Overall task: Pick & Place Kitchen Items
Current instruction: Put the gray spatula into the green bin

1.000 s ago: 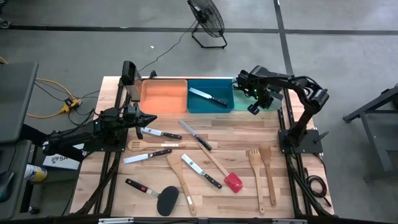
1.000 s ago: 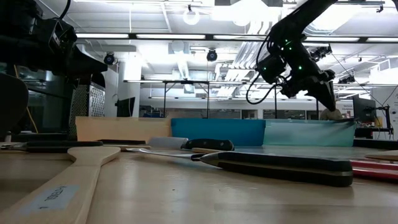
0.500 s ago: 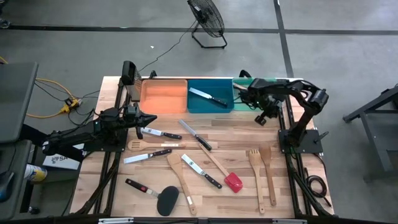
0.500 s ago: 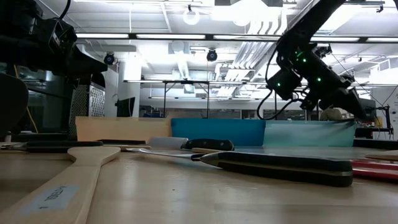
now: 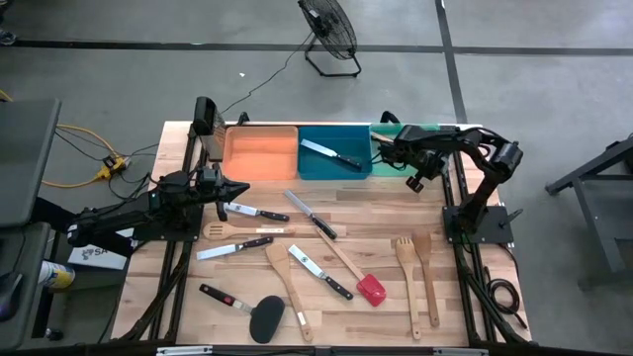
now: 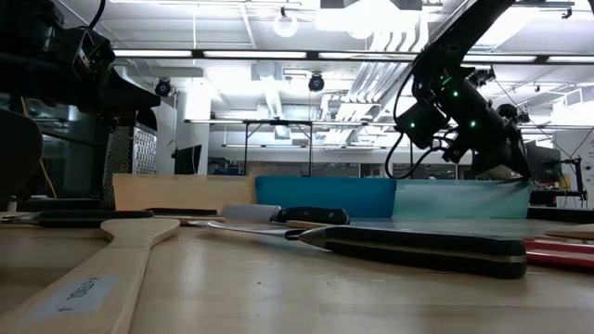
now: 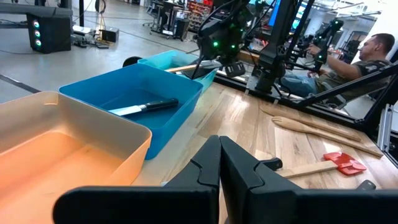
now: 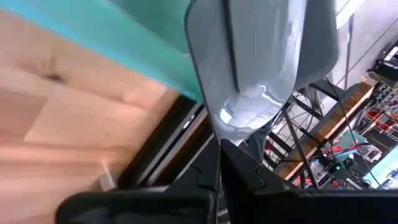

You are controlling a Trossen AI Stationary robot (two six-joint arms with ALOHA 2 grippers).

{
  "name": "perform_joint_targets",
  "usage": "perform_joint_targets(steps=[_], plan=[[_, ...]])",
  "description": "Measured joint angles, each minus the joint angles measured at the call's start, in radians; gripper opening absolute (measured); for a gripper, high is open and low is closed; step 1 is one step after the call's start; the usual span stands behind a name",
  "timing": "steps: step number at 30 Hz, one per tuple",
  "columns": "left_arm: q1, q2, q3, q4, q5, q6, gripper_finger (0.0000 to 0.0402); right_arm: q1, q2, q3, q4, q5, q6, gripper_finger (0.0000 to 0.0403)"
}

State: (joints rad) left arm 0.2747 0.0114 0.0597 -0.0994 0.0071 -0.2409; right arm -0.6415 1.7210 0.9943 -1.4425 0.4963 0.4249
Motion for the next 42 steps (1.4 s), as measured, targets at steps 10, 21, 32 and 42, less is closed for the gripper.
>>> perform_joint_targets(steps=[10, 21, 32, 42], plan=[[0.0, 0.0, 0.0, 0.0, 0.0, 0.0, 0.0, 0.003, -0.154, 0.0, 0.01, -0.003, 0.028, 0.0003], [0.0, 0.0, 0.0, 0.0, 0.0, 0.0, 0.0, 0.007, -0.304, -0.031, 0.02, -0.19, 0.001, 0.0003], [0.0, 0.0, 0.0, 0.0, 0.0, 0.0, 0.0, 0.007, -0.299, -0.199, 0.155, -0.061, 0.003, 0.0004], [0.0, 0.0, 0.0, 0.0, 0.0, 0.0, 0.0, -0.003, -0.299, -0.199, 0.181, 0.07, 0.066, 0.0003]])
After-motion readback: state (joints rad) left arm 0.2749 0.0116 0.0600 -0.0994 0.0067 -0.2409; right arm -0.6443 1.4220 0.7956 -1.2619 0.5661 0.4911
